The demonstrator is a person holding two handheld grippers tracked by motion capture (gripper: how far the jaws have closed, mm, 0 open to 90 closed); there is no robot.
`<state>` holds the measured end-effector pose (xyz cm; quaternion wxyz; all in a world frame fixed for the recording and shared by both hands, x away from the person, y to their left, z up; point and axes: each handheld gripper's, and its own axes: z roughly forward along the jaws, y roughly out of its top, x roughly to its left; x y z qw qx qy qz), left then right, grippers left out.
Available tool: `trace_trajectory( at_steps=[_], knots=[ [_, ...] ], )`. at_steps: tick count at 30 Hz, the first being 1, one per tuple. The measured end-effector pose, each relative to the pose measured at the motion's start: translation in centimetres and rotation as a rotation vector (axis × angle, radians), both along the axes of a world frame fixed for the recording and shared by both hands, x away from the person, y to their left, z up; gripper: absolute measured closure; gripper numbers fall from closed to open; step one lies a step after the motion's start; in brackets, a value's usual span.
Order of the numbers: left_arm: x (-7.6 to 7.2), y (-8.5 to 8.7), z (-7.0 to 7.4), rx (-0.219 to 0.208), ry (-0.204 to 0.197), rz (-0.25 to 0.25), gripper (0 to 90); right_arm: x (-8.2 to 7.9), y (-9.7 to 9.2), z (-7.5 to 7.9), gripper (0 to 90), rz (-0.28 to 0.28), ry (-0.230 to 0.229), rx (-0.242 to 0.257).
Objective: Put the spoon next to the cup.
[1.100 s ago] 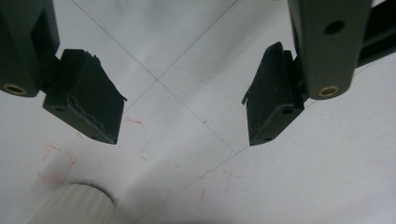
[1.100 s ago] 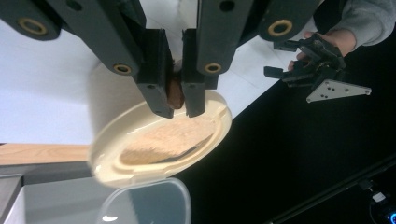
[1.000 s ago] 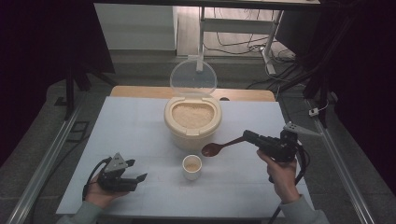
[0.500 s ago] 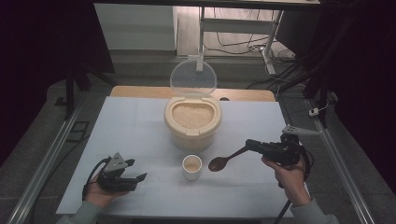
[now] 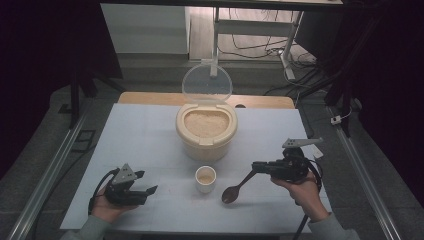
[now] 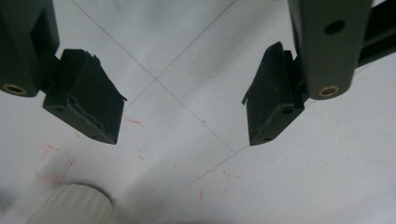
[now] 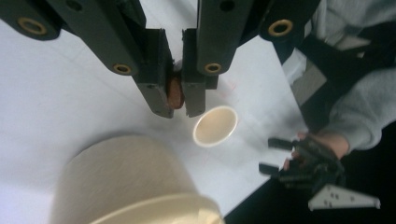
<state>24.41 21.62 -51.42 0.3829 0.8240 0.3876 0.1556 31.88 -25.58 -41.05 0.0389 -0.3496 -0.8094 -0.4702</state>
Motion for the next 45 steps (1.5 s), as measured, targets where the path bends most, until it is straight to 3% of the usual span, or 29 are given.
trace_trajectory(
  at_steps=[6,12,17,32,45],
  knots=[
    [0.0,0.0,0.0,0.001,0.000,-0.001,27.4,1.0,1.8,-0.8,83.4,0.057,0.060,-0.062],
    [0.0,0.0,0.0,0.002,0.001,-0.003,27.4,2.2,2.7,-1.3,82.1,0.056,0.087,-0.062],
    [0.0,0.0,0.0,0.004,0.002,-0.005,27.4,3.2,3.0,-2.4,78.3,0.002,0.073,-0.073],
    [0.1,-0.1,-0.2,0.006,0.005,-0.007,27.4,6.8,3.6,-7.7,65.8,-0.109,0.044,-0.098],
    [0.1,-0.1,-0.2,0.005,0.006,-0.010,27.3,7.9,5.2,-10.0,58.1,-0.177,-0.015,-0.205]
  ],
)
